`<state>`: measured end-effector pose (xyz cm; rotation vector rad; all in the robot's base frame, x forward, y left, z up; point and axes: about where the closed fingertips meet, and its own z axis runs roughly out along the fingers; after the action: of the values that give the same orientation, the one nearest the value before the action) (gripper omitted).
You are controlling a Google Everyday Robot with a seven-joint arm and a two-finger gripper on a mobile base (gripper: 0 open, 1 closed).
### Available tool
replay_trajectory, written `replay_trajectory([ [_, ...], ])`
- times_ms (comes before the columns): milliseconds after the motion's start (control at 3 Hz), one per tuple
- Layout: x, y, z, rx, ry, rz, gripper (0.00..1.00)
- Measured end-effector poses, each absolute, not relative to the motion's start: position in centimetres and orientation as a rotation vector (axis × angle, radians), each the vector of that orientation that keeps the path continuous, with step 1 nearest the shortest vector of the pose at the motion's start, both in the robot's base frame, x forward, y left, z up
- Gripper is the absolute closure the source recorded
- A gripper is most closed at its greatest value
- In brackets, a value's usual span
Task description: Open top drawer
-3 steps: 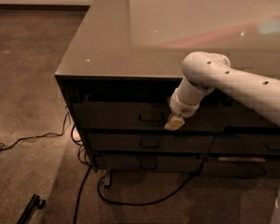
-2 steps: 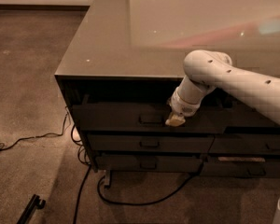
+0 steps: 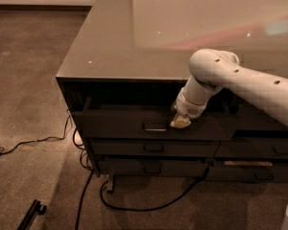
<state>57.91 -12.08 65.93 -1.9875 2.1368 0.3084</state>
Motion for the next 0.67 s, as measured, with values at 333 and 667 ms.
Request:
replay_trajectory([
  [333, 57.91, -12.08, 65.93, -1.988, 2.137, 0.308, 0.39],
  [667, 57.91, -12.07, 65.93, -1.988, 2.137, 0.308, 0.16],
])
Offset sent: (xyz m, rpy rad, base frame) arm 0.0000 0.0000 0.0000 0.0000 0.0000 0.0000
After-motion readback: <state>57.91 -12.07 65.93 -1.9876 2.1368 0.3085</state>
